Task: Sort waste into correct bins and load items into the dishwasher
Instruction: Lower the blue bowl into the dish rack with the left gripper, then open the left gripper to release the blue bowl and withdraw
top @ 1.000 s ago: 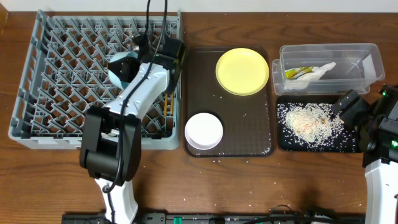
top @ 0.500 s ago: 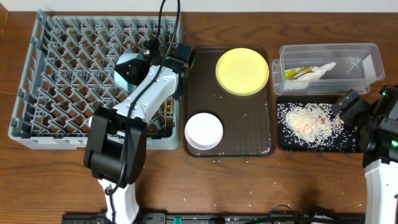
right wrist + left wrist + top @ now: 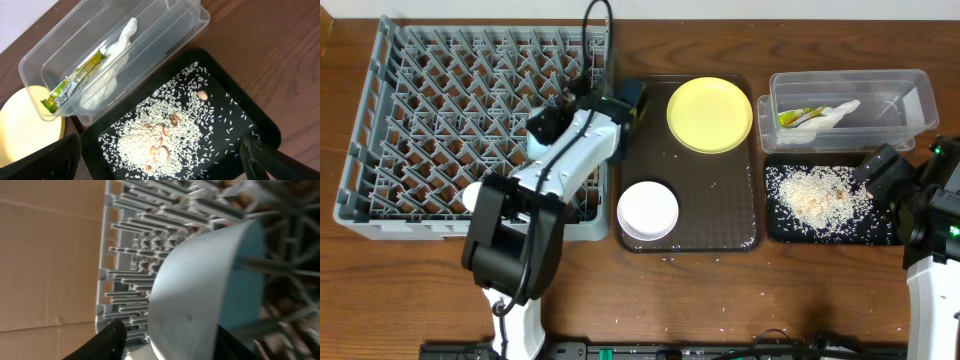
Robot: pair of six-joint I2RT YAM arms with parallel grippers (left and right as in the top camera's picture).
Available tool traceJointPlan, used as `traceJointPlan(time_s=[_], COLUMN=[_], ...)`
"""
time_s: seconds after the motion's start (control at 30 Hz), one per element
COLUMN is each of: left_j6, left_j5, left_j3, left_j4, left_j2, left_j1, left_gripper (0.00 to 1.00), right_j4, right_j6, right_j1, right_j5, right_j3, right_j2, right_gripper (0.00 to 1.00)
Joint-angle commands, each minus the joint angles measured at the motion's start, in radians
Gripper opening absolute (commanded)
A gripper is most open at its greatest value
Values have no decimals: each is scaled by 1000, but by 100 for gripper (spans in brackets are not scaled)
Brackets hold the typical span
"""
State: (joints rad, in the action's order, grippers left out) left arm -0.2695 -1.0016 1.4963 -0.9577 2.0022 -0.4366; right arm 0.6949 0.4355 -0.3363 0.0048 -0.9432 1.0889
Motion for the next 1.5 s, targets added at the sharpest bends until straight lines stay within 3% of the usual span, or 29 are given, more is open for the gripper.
traceJointPlan(time_s=[0.0, 0.1, 0.2, 0.27, 0.5, 0.67, 0.83, 1.07, 1.3, 1.47], left_j6=[-17, -16, -17, -17, -94, -100, -97, -75, -12, 46], left_j5=[218, 428, 620, 720, 764, 890, 899, 998, 1292, 1301], left_j3=[4, 11, 11, 11, 10, -41, -170, -219, -219, -219], left_j4=[11, 49, 95, 110, 30, 24, 169, 233, 360, 369], left_j2=[-58, -120, -201, -276, -356, -352, -349, -329, -329, -329], left_j1=[-55, -65, -57, -34, 145, 312, 447, 451, 445, 404], left_gripper=[51, 50, 32, 8, 8, 8, 8, 8, 8, 8], right_j4=[2, 2, 2, 2, 2, 2, 2, 2, 2, 2], right_j6=[-6, -6, -6, -6, -6, -6, -6, -6, -6, -6], right_j1=[-6, -6, -6, -6, -6, -6, -6, -6, -6, -6], right_j5=[14, 14, 14, 14, 14, 14, 14, 14, 14, 14], right_j3=[-11, -11, -11, -11, -11, -11, -11, -11, -11, -11], right_j2=[-2, -2, -2, -2, -2, -2, -2, -2, -2, -2], right_gripper=[99, 99, 99, 99, 99, 99, 99, 99, 99, 99])
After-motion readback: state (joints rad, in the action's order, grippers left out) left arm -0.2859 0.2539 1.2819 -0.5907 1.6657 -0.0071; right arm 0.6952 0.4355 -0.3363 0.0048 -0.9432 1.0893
